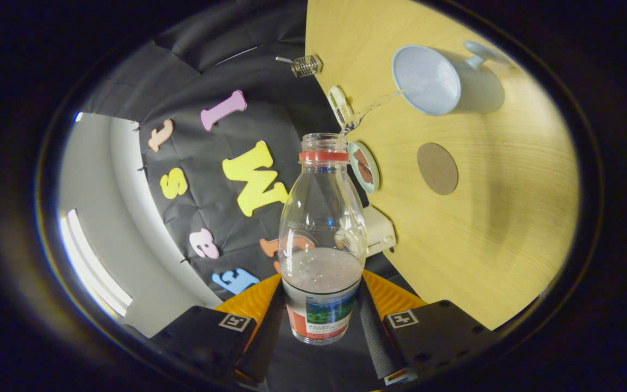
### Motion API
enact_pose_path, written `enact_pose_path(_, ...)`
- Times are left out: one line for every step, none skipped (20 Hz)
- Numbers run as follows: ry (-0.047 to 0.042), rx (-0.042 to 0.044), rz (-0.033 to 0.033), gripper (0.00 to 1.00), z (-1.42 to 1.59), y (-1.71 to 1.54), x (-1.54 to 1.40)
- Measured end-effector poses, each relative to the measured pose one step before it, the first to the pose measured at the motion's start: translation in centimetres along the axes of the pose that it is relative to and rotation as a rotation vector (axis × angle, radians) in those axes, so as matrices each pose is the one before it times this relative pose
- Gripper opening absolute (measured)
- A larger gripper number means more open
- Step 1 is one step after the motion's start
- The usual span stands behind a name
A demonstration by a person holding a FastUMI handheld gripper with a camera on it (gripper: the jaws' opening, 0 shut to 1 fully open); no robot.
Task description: Take the bottle from table, then pour the juice into the cup, finally place the bottle on the coaster
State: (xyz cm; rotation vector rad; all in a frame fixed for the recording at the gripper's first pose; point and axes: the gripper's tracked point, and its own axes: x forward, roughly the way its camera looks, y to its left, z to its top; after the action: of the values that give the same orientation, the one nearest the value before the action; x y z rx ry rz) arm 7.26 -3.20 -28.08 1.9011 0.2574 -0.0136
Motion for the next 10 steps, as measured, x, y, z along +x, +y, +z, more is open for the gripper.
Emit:
enact_pose_path(-0.00002,0.00729,0.00451,0.75,0.024,0.105,-0.024)
enact_pose_path(0.00083,0.00504,0.00130,0.75,-0.105,0.013,0.102)
enact_pose_path(0.00164,0.00527,0.00136,0.75,-0.042,0.097,-0.053)
enact_pose_path(-0.00001,0.00707,0.00596,0.75,-0.057,0.085,0.053)
enact_pose_path(0.00197,0.00821,0.00817,0.75,0.084,-0.022,0.118)
enact_pose_path(-0.00187,0.00781,0.00128,0.75,0.152,-0.073,0.024)
enact_pose_path(-0.00246,0.00784,0.00758,0.75,-0.027,0.222,-0.001)
enact_pose_path(-0.00197,0.00689,0.00416,0.75,-0.030,0.010,0.049)
enact_pose_path(-0.00180,0.00776,0.00321,0.75,-0.024,0.070,-0.008)
enact_pose_path(-0.00010,0.00602,0.00375,0.75,0.026,0.014,-0.012)
